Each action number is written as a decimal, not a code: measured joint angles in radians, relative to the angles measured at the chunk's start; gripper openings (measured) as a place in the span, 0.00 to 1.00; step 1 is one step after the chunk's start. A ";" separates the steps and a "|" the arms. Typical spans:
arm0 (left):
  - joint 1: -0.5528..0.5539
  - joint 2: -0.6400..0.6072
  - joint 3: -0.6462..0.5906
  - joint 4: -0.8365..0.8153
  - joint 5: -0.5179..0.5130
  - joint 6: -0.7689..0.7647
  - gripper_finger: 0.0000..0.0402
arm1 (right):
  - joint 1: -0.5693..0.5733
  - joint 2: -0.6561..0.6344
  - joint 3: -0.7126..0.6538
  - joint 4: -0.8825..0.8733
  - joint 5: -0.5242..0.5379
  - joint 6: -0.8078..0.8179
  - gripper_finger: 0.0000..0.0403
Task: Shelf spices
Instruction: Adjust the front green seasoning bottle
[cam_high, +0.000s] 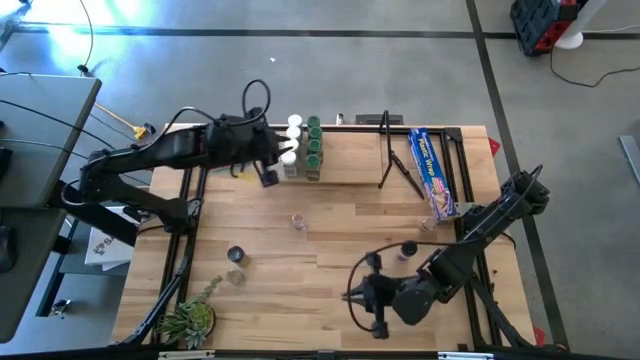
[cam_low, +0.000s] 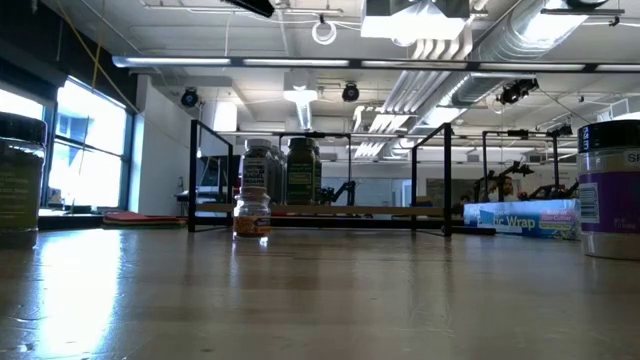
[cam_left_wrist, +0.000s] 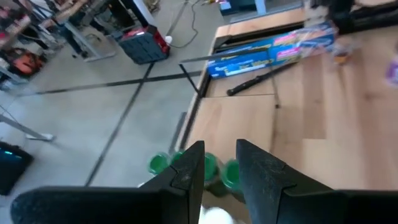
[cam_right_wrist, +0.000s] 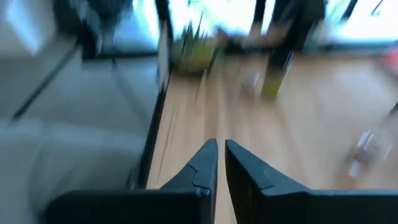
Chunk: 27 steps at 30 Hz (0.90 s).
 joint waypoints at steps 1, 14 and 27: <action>-0.011 -0.016 0.000 -0.021 0.000 -0.021 0.22 | -0.009 0.000 0.000 0.062 0.036 -0.032 0.06; -0.282 -0.239 -0.071 -0.299 -0.205 -0.336 0.22 | -0.228 0.003 0.001 0.126 0.315 -0.318 0.06; -0.451 -0.470 -0.322 -0.358 -0.366 -0.577 0.22 | -0.557 0.190 0.000 -0.015 -0.119 -0.170 0.06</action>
